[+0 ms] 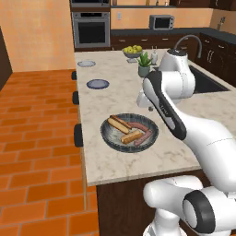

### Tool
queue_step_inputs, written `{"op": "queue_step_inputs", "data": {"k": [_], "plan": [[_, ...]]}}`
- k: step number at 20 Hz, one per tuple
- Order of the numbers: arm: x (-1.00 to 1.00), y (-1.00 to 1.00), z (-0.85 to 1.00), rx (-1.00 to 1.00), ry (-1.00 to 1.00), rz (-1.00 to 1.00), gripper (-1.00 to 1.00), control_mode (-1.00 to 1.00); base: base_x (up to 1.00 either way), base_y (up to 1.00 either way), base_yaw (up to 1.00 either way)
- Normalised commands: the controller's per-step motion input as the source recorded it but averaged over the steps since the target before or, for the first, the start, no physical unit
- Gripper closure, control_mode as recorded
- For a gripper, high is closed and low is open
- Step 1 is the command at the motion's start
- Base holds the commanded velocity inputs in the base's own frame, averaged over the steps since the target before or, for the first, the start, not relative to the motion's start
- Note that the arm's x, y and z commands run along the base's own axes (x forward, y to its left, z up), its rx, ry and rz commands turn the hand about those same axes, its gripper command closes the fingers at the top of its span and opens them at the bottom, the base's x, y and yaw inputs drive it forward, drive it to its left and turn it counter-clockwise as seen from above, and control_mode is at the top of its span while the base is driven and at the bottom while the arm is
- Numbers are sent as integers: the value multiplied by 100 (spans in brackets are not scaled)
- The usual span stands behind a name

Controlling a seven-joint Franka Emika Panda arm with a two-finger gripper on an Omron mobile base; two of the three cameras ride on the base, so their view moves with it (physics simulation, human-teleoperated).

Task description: Place one bun and one sausage from the bowl on each plate.

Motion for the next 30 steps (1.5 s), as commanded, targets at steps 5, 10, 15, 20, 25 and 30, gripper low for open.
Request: {"op": "queue_step_inputs", "data": {"k": [5, 10, 15, 20, 25, 30], "plan": [[23, 4, -20, 0, 1, 0, -100, -100, 0, 0, 0], [98, 7, -4, -4, 32, 18, -100, -100, 0, 0, 0], [95, 16, -52, -4, 10, 29, -100, -100, 0, 0, 0], [13, 66, -89, -1, -26, 7, -100, -100, 0, 0, 0], [63, 32, -76, 0, -19, 1, -100, -100, 0, 0, 0], [57, 2, -38, 0, -3, 2, -100, -100, 0, 0, 0]]}}
